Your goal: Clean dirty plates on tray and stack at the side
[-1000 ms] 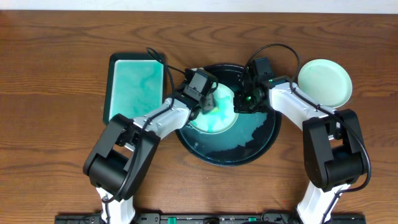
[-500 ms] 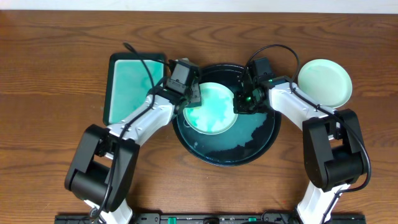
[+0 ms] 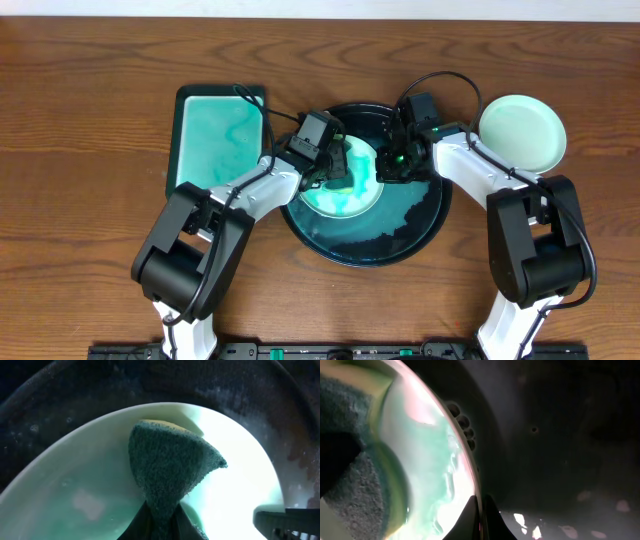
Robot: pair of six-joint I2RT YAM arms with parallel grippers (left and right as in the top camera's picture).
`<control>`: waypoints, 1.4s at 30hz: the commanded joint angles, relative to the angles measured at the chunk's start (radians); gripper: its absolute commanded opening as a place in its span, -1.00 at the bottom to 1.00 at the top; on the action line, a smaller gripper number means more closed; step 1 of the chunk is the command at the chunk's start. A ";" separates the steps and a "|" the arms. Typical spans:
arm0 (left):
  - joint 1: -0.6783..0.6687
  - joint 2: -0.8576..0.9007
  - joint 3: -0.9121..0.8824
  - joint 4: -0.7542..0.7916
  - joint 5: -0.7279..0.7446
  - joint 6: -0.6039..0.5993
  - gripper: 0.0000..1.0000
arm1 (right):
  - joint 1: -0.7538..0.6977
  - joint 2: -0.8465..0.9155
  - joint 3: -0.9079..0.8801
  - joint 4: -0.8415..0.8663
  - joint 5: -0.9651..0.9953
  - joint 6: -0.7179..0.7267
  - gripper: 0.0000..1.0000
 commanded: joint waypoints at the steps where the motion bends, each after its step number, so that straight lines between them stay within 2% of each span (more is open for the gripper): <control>1: 0.018 0.037 -0.014 -0.101 -0.230 0.075 -0.85 | 0.000 0.033 -0.001 -0.010 0.013 -0.025 -0.98; 5: 0.042 0.016 -0.014 -0.212 -0.463 0.100 -0.86 | 0.000 0.033 -0.001 -0.017 0.013 -0.025 -0.98; 8: 0.059 -0.014 -0.014 -0.253 -0.537 0.111 -0.85 | 0.000 0.033 -0.001 -0.018 0.013 -0.025 -0.98; 15: 0.064 -0.171 -0.014 -0.260 -0.521 0.110 -0.86 | 0.001 0.033 0.005 -0.021 0.051 -0.027 -0.98; 20: 0.095 -0.312 -0.014 -0.239 -0.370 0.110 -0.86 | 0.002 0.031 0.078 -0.083 0.068 -0.102 -0.98; 22: 0.144 -0.360 -0.014 -0.217 -0.325 0.109 -0.86 | 0.008 0.031 0.149 -0.159 0.156 -0.117 -0.98; 28: 0.285 -0.350 -0.015 -0.235 -0.325 0.076 -0.86 | 0.057 0.031 0.314 -0.319 0.366 -0.183 -0.98; 29: 0.340 -0.331 -0.015 -0.241 -0.325 0.056 -0.85 | 0.082 0.031 0.361 -0.348 0.462 -0.203 -0.98; 34: 0.428 -0.251 -0.015 -0.235 -0.300 0.041 -0.86 | 0.156 0.031 0.460 -0.412 0.770 -0.243 -0.98; 38: 0.463 -0.156 -0.015 -0.182 -0.246 0.041 -0.86 | 0.229 0.031 0.494 -0.430 0.983 -0.354 -0.98; 42: 0.472 -0.102 -0.015 -0.138 -0.246 0.041 -0.85 | 0.320 0.031 0.500 -0.415 1.304 -0.427 -0.98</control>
